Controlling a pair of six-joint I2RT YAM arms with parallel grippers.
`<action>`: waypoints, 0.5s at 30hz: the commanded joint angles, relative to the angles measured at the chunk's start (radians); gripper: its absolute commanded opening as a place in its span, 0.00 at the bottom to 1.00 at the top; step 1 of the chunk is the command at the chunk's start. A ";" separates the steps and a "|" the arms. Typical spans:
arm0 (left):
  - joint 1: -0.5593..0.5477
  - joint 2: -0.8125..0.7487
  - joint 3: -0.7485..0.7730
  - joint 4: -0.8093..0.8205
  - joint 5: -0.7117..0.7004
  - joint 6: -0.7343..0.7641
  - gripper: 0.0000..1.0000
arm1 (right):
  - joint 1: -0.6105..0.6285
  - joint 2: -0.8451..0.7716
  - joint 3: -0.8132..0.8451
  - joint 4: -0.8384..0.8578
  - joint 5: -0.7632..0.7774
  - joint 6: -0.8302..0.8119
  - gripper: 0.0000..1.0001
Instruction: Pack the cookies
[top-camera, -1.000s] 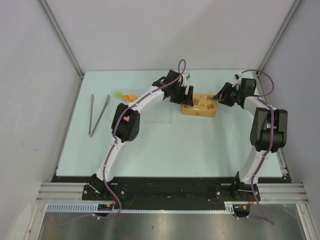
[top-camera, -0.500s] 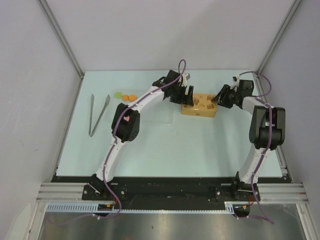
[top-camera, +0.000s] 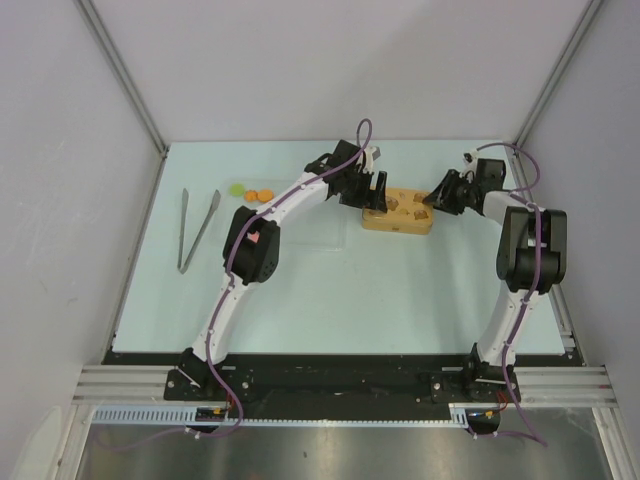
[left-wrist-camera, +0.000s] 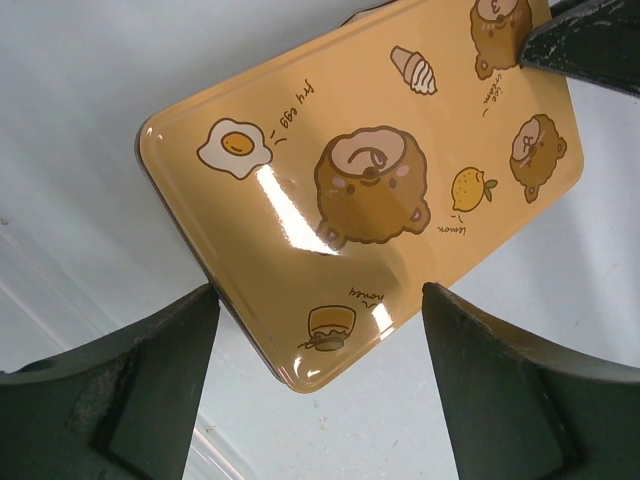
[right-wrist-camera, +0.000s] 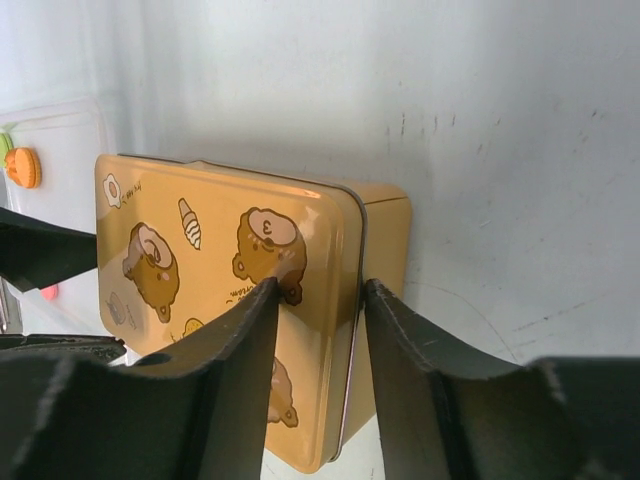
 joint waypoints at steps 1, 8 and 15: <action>-0.011 0.006 0.040 0.015 0.025 0.005 0.86 | 0.008 0.046 0.027 -0.047 0.020 -0.031 0.37; -0.010 -0.041 -0.070 0.038 0.021 0.009 0.83 | 0.008 0.034 0.031 -0.107 0.044 -0.063 0.30; 0.004 -0.110 -0.182 0.070 0.021 0.020 0.81 | 0.005 0.017 0.031 -0.113 0.046 -0.066 0.37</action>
